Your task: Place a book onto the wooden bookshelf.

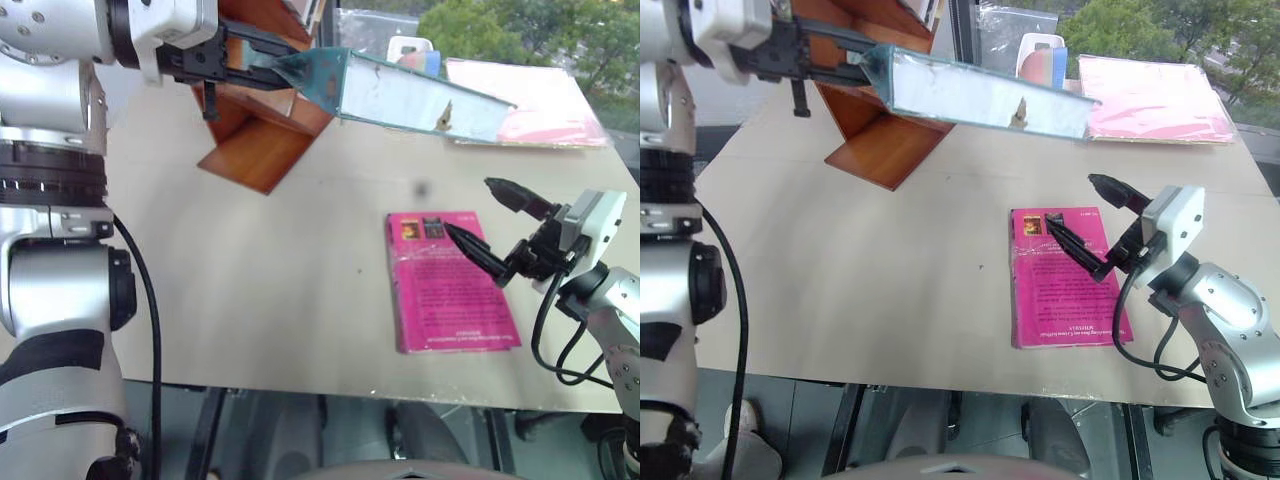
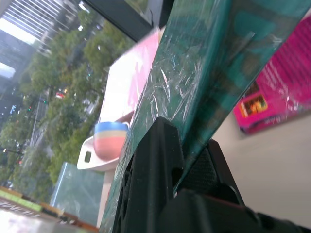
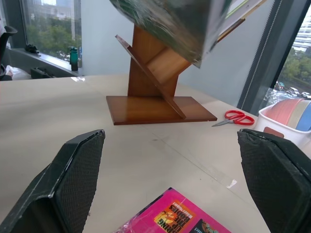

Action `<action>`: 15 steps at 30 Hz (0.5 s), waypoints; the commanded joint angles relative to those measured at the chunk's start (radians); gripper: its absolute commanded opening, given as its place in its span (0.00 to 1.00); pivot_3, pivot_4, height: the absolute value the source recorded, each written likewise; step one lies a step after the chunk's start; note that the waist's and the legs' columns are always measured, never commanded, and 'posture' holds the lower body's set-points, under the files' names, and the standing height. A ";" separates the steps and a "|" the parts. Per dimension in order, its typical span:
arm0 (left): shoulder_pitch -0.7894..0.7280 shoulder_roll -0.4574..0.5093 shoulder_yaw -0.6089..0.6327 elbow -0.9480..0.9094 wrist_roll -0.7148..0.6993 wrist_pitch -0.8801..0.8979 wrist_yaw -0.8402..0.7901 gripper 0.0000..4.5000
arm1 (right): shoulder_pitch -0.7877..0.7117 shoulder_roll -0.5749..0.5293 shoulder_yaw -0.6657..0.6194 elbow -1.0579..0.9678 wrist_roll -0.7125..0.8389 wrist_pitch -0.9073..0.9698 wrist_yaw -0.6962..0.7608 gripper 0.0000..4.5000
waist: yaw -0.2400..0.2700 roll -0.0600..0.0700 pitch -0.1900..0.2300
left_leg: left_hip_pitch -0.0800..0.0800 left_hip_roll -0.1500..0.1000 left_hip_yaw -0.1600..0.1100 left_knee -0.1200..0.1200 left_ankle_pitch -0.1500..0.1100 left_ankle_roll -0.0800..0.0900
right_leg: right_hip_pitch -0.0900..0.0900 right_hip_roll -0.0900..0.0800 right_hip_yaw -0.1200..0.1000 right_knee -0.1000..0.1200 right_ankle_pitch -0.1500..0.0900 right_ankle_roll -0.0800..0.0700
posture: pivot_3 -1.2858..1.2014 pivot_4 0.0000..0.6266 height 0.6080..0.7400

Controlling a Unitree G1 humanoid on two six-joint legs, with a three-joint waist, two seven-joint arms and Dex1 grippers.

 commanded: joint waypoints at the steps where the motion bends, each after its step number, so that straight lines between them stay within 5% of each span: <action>1: -0.052 0.055 0.006 0.078 0.038 -0.072 -0.036 0.13 | -0.021 0.004 -0.022 -0.019 0.017 -0.020 -0.001 1.00 | -0.002 0.000 0.000 | 0.000 0.000 0.000 0.000 0.000 0.000 | 0.000 0.000 0.000 0.000 0.000 0.000 | 0.52 0.24 1.00; 15: -0.186 0.182 -0.102 0.522 0.417 -0.358 0.201 0.13 | -0.137 0.015 0.009 0.030 0.046 -0.009 0.017 1.00 | 0.000 0.000 0.001 | -0.001 0.001 0.001 0.000 0.000 0.000 | -0.002 0.001 0.001 0.000 0.000 0.000 | 0.52 0.24 1.00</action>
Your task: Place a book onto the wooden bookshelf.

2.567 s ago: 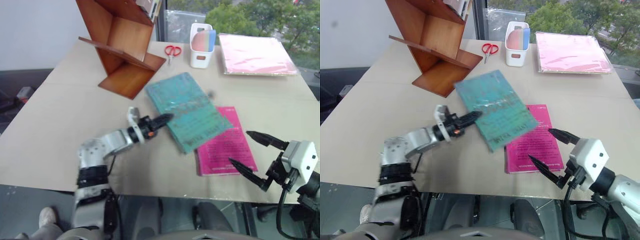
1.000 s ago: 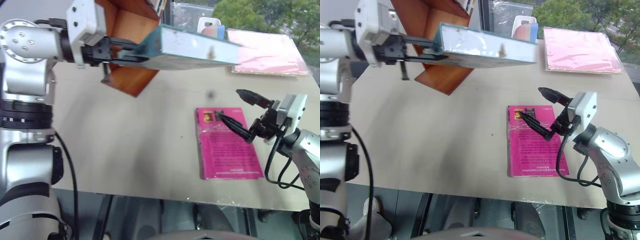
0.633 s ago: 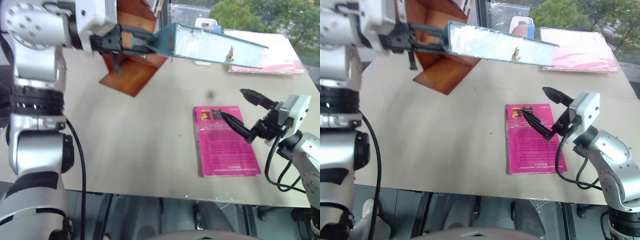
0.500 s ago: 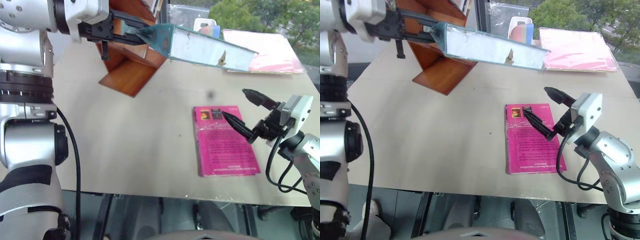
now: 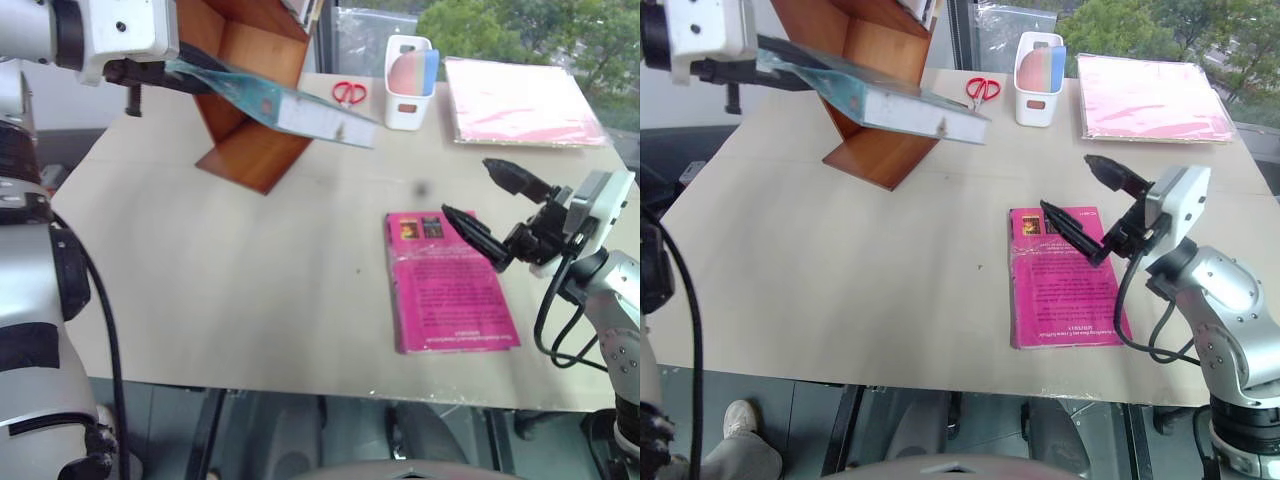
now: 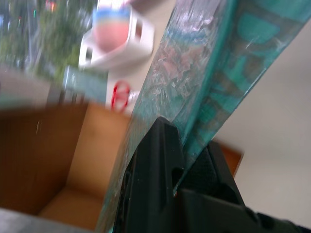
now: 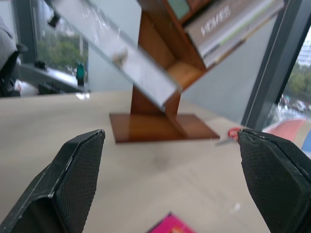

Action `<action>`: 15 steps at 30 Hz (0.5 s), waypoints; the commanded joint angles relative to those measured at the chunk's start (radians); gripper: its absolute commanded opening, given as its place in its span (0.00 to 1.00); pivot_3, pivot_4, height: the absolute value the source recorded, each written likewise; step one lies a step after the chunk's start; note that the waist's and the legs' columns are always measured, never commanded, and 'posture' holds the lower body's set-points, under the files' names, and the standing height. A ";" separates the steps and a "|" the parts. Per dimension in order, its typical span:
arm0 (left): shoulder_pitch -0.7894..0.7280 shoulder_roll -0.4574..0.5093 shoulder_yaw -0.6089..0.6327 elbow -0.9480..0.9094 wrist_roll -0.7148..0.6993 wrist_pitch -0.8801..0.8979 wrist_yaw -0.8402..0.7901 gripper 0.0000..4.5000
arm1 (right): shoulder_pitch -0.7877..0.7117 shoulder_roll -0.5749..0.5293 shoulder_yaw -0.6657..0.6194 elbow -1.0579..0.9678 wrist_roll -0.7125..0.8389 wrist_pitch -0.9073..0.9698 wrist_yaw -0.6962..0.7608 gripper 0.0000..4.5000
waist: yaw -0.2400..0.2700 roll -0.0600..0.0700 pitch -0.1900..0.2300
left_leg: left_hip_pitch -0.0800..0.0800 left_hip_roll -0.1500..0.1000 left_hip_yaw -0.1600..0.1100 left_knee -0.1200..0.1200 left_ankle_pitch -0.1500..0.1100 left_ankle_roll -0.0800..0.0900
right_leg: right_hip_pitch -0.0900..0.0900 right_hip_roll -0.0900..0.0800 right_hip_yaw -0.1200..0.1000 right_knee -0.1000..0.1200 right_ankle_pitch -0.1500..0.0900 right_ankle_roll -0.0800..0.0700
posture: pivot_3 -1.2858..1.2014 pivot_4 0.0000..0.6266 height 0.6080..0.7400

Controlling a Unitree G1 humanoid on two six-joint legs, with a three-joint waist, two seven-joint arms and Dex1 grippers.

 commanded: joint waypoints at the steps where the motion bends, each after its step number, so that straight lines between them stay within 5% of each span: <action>1: -0.055 0.029 -0.023 0.073 0.089 -0.036 0.099 0.13 | -0.021 0.000 0.000 -0.015 0.010 -0.008 0.006 1.00 | 0.000 0.000 0.000 | 0.000 0.000 0.000 0.000 0.000 0.000 | 0.000 0.000 0.000 0.000 0.000 0.000 | 0.52 0.24 1.00; 15: -0.124 0.008 -0.174 0.286 0.390 0.029 0.507 0.13 | -0.121 -0.033 0.069 -0.041 -0.036 0.027 0.001 1.00 | -0.003 0.000 0.000 | -0.003 0.001 0.003 -0.001 0.000 0.000 | -0.006 0.000 0.003 0.002 0.000 0.000 | 0.52 0.24 1.00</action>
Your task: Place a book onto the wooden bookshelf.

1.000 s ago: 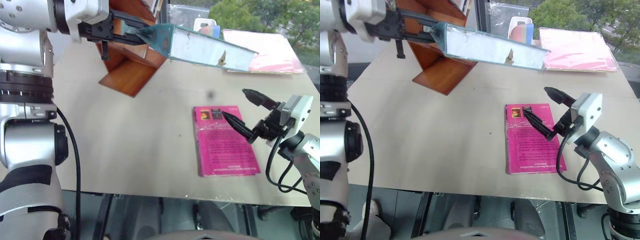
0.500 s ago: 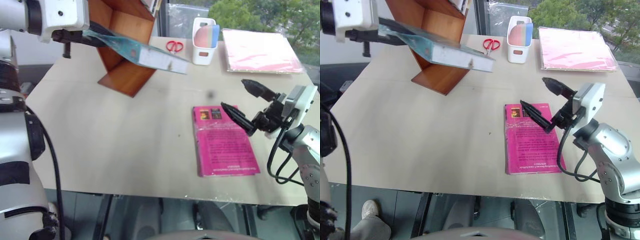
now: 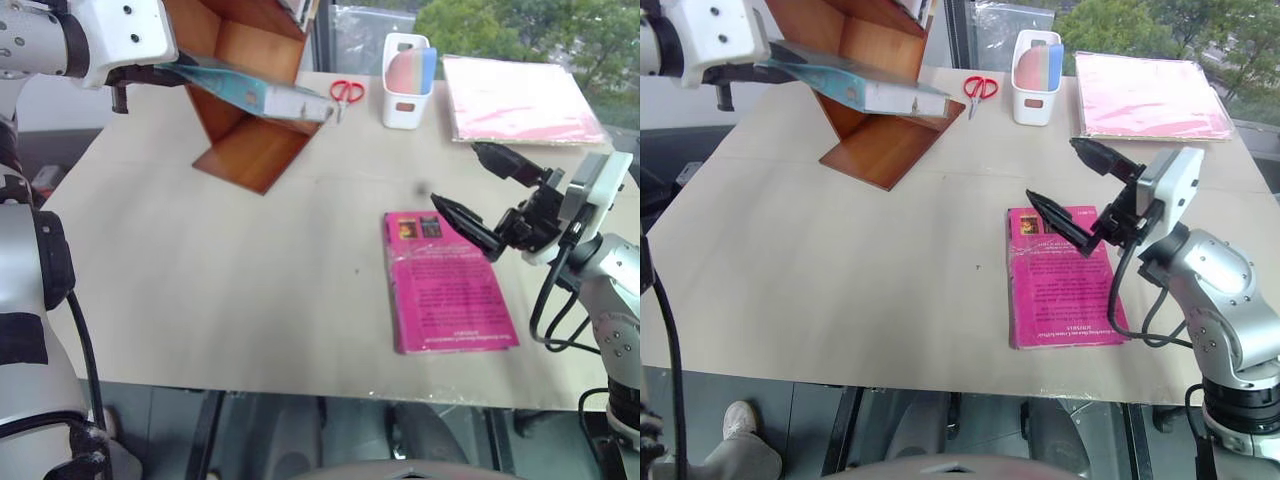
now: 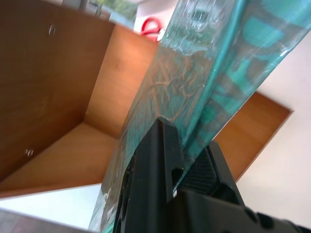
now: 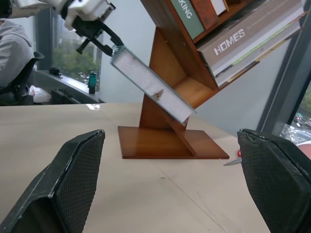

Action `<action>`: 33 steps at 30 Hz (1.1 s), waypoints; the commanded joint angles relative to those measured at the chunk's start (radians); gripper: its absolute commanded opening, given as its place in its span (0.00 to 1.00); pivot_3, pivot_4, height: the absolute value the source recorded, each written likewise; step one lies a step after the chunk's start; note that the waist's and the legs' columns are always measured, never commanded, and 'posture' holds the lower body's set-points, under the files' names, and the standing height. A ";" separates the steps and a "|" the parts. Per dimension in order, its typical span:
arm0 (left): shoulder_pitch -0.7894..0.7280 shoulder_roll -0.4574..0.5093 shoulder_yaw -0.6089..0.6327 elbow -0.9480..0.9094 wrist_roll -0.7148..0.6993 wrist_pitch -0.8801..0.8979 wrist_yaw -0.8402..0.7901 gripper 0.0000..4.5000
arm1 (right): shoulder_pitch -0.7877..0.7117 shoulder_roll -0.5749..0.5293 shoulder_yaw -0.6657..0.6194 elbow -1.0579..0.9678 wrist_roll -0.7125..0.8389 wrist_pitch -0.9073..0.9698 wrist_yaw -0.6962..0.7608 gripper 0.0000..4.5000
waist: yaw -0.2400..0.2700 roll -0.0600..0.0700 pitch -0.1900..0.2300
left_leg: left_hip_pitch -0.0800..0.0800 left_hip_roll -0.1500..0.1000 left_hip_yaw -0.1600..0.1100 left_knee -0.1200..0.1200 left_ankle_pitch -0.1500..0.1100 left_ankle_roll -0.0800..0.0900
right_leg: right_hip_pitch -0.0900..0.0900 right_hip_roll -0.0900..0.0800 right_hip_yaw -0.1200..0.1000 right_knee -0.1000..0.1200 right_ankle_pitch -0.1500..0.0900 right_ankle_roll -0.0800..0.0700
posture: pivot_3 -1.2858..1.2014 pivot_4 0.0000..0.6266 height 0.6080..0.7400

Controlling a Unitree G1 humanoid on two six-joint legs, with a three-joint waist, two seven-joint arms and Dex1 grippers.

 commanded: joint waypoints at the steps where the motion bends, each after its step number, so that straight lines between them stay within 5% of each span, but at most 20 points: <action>1: -0.020 0.003 -0.023 0.039 0.053 0.035 0.091 0.13 | -0.038 -0.025 0.015 -0.051 -0.027 0.025 -0.022 1.00 | 0.000 0.000 0.000 | 0.000 0.000 0.000 0.000 0.000 0.000 | 0.000 0.000 0.000 0.000 0.000 0.000 | 0.52 0.24 1.00; 15: 0.003 -0.036 -0.003 0.082 0.040 0.089 0.167 0.13 | -0.069 0.003 0.018 -0.093 -0.024 0.009 -0.023 1.00 | -0.001 0.000 0.000 | 0.000 0.001 0.002 0.000 0.000 0.000 | -0.001 0.000 0.001 0.001 0.000 0.000 | 0.52 0.24 1.00; 18: 0.015 -0.034 0.021 0.088 0.007 0.111 0.125 0.32 | -0.062 0.002 0.015 -0.096 -0.020 0.011 -0.023 1.00 | -0.002 0.000 0.000 | 0.000 0.001 0.002 0.000 0.000 0.000 | -0.002 0.001 0.001 0.001 0.000 0.000 | 0.52 0.24 1.00; 24: 0.030 -0.022 0.061 0.074 -0.033 0.094 0.121 0.95 | -0.060 0.001 0.018 -0.097 -0.014 0.011 -0.018 1.00 | 0.003 0.000 0.000 | 0.000 0.001 0.002 0.000 0.000 0.000 | -0.002 0.000 0.001 0.001 0.000 0.000 | 0.52 0.24 1.00; 33: 0.124 0.033 0.228 0.020 -0.246 -0.022 -0.010 0.95 | -0.099 0.017 0.001 -0.075 0.016 -0.013 -0.003 1.00 | 0.001 0.000 0.000 | 0.000 0.001 0.002 0.000 0.000 0.000 | -0.002 0.000 0.001 0.002 0.000 0.000 | 0.52 0.24 1.00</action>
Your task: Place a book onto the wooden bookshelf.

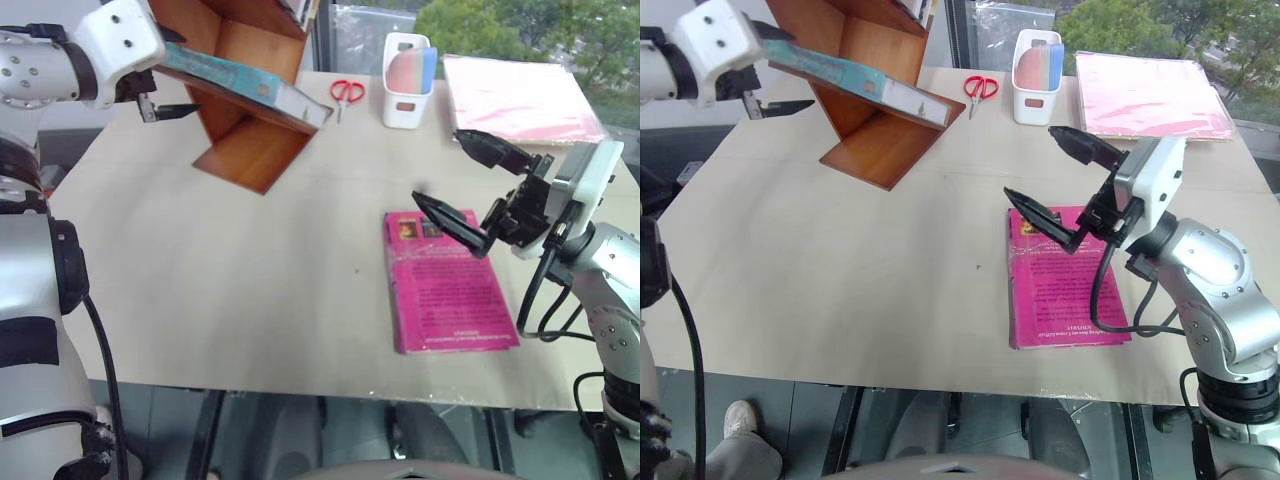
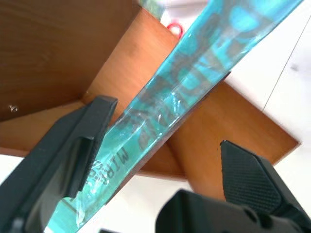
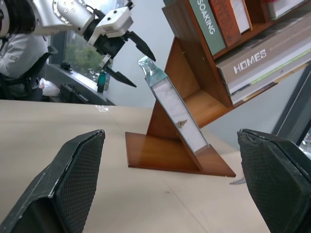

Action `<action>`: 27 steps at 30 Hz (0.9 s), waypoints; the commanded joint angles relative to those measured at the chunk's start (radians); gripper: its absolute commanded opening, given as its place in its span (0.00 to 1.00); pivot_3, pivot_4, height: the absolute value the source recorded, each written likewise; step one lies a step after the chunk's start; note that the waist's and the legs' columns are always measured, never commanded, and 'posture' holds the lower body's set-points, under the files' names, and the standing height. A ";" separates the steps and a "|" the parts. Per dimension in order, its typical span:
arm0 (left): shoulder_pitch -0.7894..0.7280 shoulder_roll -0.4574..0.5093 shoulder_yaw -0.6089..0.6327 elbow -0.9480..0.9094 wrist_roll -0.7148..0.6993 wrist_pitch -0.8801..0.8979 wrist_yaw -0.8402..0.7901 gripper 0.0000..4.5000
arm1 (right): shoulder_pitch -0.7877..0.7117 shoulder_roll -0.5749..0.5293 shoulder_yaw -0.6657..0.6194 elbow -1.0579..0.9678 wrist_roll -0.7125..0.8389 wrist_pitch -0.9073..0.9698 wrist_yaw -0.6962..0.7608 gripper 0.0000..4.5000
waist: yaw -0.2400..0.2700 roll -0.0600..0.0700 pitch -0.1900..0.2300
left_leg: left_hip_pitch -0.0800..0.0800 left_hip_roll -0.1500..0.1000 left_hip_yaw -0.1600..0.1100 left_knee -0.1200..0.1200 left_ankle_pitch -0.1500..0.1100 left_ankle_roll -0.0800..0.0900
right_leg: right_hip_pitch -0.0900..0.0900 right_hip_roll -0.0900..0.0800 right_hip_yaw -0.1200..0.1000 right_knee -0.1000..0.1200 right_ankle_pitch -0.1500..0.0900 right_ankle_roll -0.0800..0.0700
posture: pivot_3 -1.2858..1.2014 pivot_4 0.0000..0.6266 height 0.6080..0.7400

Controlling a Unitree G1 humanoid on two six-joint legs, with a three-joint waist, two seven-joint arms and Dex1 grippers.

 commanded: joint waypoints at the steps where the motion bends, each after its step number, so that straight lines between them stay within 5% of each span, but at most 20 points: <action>1: 0.022 0.042 0.090 -0.060 -0.123 -0.046 -0.062 0.95 | -0.036 0.011 -0.026 -0.018 0.032 -0.030 0.008 1.00 | 0.001 0.000 0.000 | 0.000 0.000 0.000 0.000 0.000 0.000 | 0.000 0.000 0.000 0.000 0.000 0.000 | 0.52 0.24 1.00; 7: 0.138 0.018 0.229 -0.187 -0.374 0.014 -0.250 0.95 | -0.092 0.042 -0.026 0.005 0.073 -0.027 0.014 1.00 | 0.003 0.000 0.000 | 0.000 0.000 0.000 0.002 0.000 0.000 | 0.000 0.000 -0.001 0.002 0.000 0.000 | 0.52 0.24 1.00; 10: 0.290 -0.052 0.299 -0.492 -0.627 0.289 -0.353 0.95 | -0.106 0.047 -0.033 0.014 0.092 -0.024 0.012 1.00 | 0.005 0.000 0.000 | 0.000 0.000 -0.001 0.004 0.000 0.000 | 0.001 0.000 -0.001 0.005 0.000 0.000 | 0.52 0.24 1.00; 13: 0.519 -0.120 0.320 -0.980 -0.858 0.676 -0.261 0.95 | -0.114 0.047 -0.031 0.019 0.096 -0.021 0.010 1.00 | 0.002 0.000 0.000 | 0.001 0.001 -0.002 0.008 0.000 0.000 | 0.002 -0.002 -0.001 0.009 0.000 0.000 | 0.52 0.24 1.00; 18: 0.738 -0.228 0.326 -1.428 -1.035 1.024 -0.031 0.95 | -0.107 0.026 -0.043 0.010 0.101 0.001 -0.002 1.00 | -0.004 0.001 -0.001 | 0.002 0.003 -0.004 0.015 0.000 0.000 | 0.004 0.002 -0.002 0.016 0.000 0.000 | 0.52 0.24 1.00; 27: 1.005 -0.414 0.283 -1.664 -1.080 1.247 0.220 0.95 | 0.157 -0.178 -0.148 -0.040 0.080 0.124 0.029 1.00 | 0.004 0.001 -0.001 | 0.015 0.001 -0.004 0.014 0.000 0.000 | 0.019 0.000 -0.002 0.010 0.000 0.000 | 0.52 0.24 1.00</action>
